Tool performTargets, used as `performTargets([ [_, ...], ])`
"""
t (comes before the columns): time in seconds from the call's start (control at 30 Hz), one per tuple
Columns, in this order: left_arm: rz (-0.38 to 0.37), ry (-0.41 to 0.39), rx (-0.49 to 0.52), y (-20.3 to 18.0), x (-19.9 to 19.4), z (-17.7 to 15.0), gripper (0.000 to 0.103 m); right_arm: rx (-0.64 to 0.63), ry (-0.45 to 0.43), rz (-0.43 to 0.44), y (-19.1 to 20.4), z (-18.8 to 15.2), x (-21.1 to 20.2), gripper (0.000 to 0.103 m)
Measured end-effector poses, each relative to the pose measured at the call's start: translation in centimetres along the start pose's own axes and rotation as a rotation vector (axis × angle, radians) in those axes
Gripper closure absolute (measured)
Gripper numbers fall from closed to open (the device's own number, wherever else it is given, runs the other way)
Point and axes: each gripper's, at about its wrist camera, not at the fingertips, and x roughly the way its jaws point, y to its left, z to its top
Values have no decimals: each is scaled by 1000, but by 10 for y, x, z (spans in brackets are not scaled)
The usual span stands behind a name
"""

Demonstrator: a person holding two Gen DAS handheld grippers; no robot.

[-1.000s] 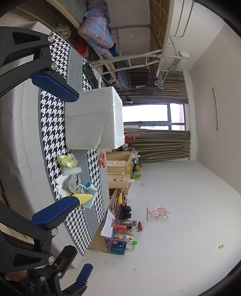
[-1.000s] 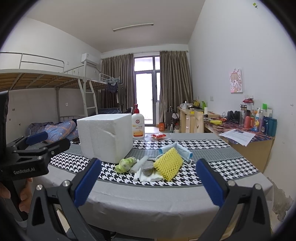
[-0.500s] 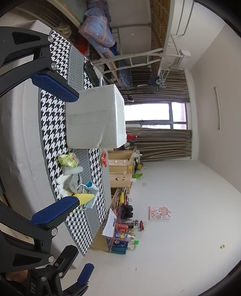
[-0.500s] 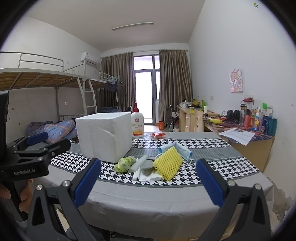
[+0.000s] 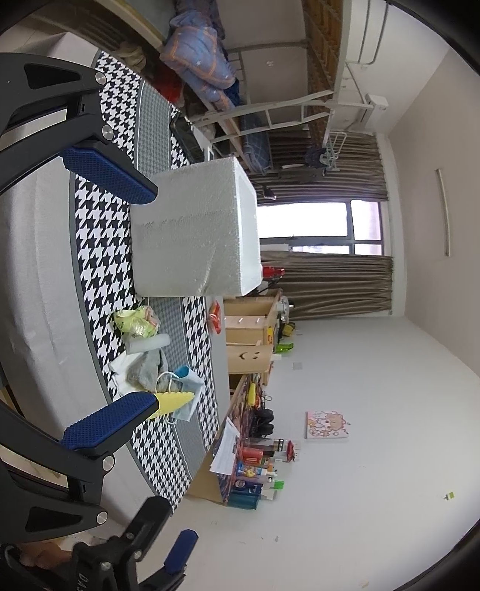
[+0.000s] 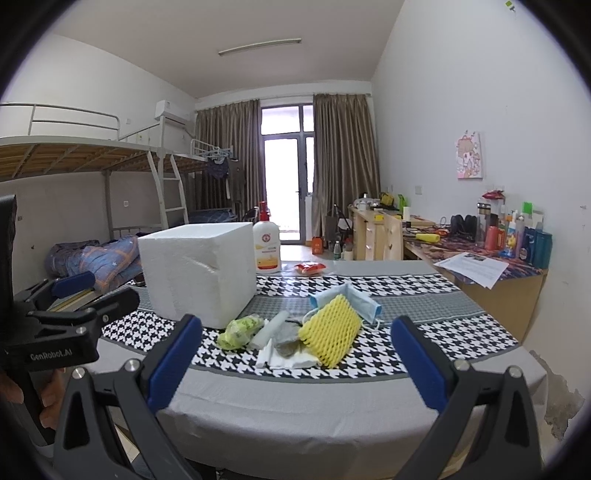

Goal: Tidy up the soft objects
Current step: 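Grasp the green snack bag with left tool while right tool grasps yellow foam net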

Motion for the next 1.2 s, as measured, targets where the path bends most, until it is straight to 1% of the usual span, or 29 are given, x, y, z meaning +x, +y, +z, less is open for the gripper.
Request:
performTargets([
  [0.17,-26,37,16,-1,18,0,1,5,25,-21,-7,4,13,0],
  [0.3,-51,77,36,-6,37,-2,1,11,71,-44,-13,2,29,0],
  [0.43,-92,148,41,-9,62,-4,1,24,122,-61,-21,-3,48,0],
  [0.73,-124,290,46,-16,121,-12,1,74,252,-83,-43,-20,97,0],
  [0.87,-133,334,39,-16,141,-16,1,86,297,-92,-49,-24,116,0],
  [0.93,-133,358,32,-14,150,-18,3,90,312,-92,-51,-25,122,0],
  [1.0,-134,385,21,-12,158,-20,10,86,323,-92,-51,-26,128,0],
  [1.13,-149,446,8,-13,173,-26,18,73,345,-90,-49,-28,138,0],
  [1.2,-149,455,14,-14,176,-27,20,73,355,-87,-49,-28,143,0],
])
